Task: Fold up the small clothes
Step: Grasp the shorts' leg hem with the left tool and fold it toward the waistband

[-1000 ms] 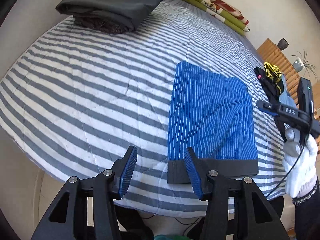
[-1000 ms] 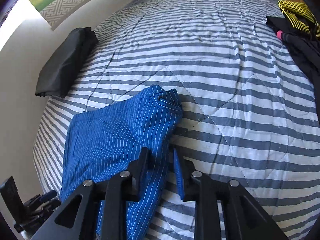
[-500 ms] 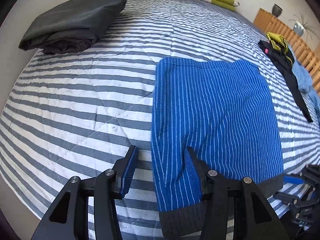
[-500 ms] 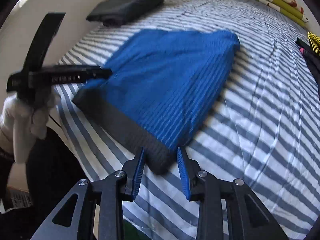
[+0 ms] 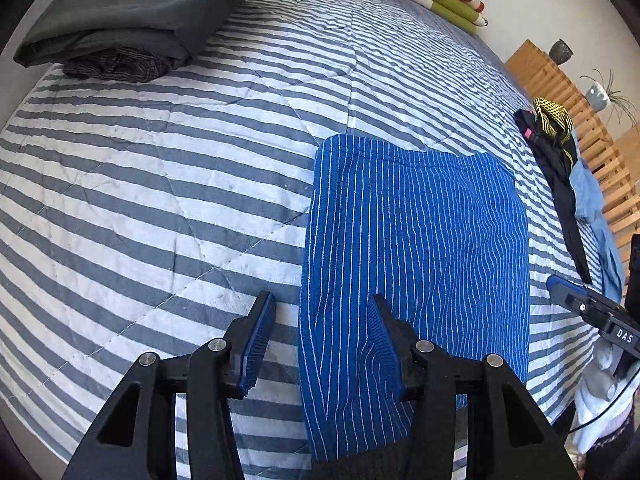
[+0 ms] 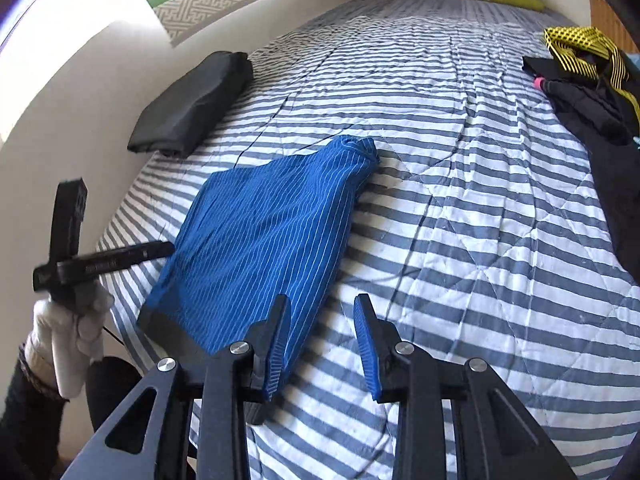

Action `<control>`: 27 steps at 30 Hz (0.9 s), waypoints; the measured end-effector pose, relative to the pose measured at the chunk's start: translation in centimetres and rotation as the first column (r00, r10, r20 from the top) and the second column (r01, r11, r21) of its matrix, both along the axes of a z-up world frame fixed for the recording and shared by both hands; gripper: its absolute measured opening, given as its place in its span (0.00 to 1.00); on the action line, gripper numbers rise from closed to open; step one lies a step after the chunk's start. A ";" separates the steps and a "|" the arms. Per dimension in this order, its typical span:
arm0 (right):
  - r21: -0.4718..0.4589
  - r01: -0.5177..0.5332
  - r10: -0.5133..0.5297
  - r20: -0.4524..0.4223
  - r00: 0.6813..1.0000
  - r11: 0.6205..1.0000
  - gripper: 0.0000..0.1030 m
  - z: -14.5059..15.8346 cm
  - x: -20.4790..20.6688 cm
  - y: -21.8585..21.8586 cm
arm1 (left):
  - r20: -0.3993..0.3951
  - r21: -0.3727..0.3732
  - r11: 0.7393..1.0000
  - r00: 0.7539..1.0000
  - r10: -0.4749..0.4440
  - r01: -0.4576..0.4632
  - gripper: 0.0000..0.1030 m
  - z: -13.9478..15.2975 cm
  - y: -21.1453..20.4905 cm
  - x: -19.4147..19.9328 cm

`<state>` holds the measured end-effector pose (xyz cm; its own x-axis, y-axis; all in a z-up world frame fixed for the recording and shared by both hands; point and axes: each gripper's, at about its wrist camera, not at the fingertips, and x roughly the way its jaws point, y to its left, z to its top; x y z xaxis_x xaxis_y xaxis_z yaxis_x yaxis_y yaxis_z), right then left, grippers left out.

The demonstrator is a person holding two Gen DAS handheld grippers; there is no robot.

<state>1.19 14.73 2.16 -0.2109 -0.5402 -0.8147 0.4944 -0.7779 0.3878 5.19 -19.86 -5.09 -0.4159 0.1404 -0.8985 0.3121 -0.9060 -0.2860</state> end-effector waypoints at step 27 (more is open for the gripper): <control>-0.177 0.064 -0.023 0.225 0.974 0.982 0.04 -3.9 -3.0 -0.1 | -0.073 0.149 0.989 0.997 0.020 -0.009 0.02 0.7 -1.0 0.5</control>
